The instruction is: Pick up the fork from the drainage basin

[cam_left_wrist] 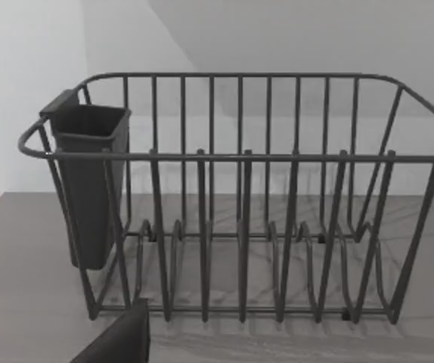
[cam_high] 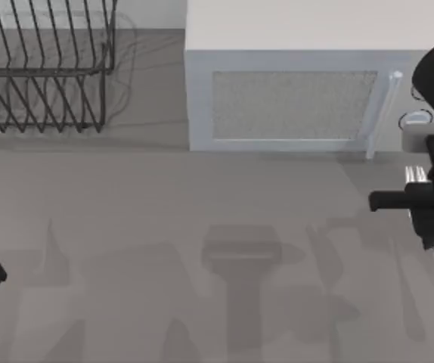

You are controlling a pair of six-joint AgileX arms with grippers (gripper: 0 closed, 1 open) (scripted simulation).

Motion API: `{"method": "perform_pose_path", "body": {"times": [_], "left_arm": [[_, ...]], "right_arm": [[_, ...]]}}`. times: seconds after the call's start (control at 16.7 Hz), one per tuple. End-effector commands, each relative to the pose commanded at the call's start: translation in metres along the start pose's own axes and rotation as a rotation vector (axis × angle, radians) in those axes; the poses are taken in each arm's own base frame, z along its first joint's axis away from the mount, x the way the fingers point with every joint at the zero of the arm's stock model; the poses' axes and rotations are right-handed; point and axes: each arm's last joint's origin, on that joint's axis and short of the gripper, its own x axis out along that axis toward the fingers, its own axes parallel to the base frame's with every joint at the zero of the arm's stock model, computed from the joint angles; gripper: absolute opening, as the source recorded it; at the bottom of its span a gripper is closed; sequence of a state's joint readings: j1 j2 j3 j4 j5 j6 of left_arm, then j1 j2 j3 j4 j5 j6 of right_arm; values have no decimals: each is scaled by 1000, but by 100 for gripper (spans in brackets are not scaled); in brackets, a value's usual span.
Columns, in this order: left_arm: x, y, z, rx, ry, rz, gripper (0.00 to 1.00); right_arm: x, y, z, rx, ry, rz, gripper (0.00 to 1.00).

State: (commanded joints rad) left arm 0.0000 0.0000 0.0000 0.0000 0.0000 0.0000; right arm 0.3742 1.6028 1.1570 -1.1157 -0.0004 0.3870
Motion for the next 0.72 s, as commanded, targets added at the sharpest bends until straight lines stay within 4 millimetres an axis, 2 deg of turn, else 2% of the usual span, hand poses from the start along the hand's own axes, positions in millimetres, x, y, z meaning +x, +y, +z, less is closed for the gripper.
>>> {"method": "perform_pose_path", "body": {"times": [0.24, 0.36, 0.54, 0.72], "left_arm": [[0, 0, 0, 0, 0, 0, 100], [0, 0, 0, 0, 0, 0, 100], [0, 0, 0, 0, 0, 0, 100], [0, 0, 0, 0, 0, 0, 100]], "right_arm": [[45, -2, -5, -2, 2, -1, 0], [53, -2, -7, -2, 8, -4, 0], [53, -2, -7, -2, 9, -4, 0], [53, -2, -7, -2, 9, -4, 23]]}}
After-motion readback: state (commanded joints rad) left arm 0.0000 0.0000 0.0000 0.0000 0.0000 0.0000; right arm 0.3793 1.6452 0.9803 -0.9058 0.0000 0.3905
